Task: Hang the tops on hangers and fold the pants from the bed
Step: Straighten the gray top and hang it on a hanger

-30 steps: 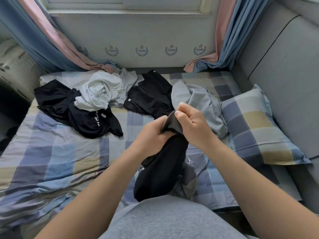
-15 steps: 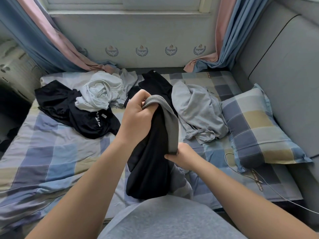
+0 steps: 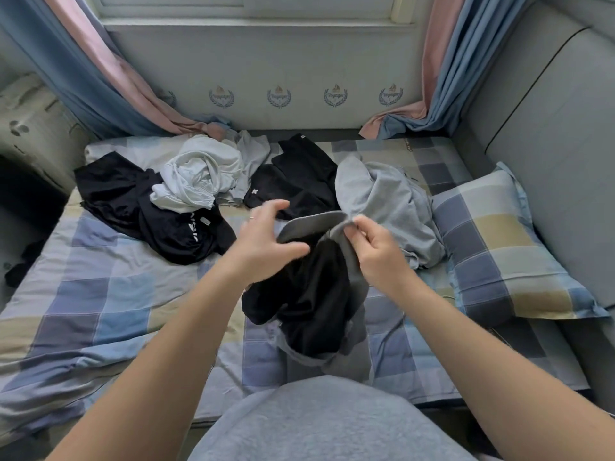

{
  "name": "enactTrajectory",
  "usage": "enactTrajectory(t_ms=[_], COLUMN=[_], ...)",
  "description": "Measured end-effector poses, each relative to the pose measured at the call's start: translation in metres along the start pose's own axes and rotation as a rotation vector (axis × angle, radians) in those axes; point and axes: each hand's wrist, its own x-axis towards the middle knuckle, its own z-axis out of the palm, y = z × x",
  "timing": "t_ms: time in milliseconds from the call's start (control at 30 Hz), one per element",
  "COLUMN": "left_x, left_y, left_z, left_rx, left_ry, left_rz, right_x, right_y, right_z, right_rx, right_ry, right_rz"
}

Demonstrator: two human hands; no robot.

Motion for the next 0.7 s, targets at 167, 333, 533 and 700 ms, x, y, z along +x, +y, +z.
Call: enactTrajectory(t_ms=[167,333,533,700], left_x=[-0.016,-0.008,-0.008,-0.005], left_y=[0.015,0.024,0.049,0.039], left_z=[0.05,0.042,0.01,0.0], left_rx=[-0.219,-0.302,-0.563,-0.648], left_ry=[-0.177,0.062,0.173,0.162], left_rz=[0.178,0.225,0.212,0.14], right_x=[0.014,0.011,-0.012,-0.026], right_y=[-0.06,-0.042,0.037,0.086], right_z=[-0.006,-0.022,-0.007,-0.002], right_rx=[0.064,-0.109,-0.425,-0.445], right_ry=[-0.059,-0.246,-0.27,-0.258], right_rz=[-0.128,-0.078,0.249,0.443])
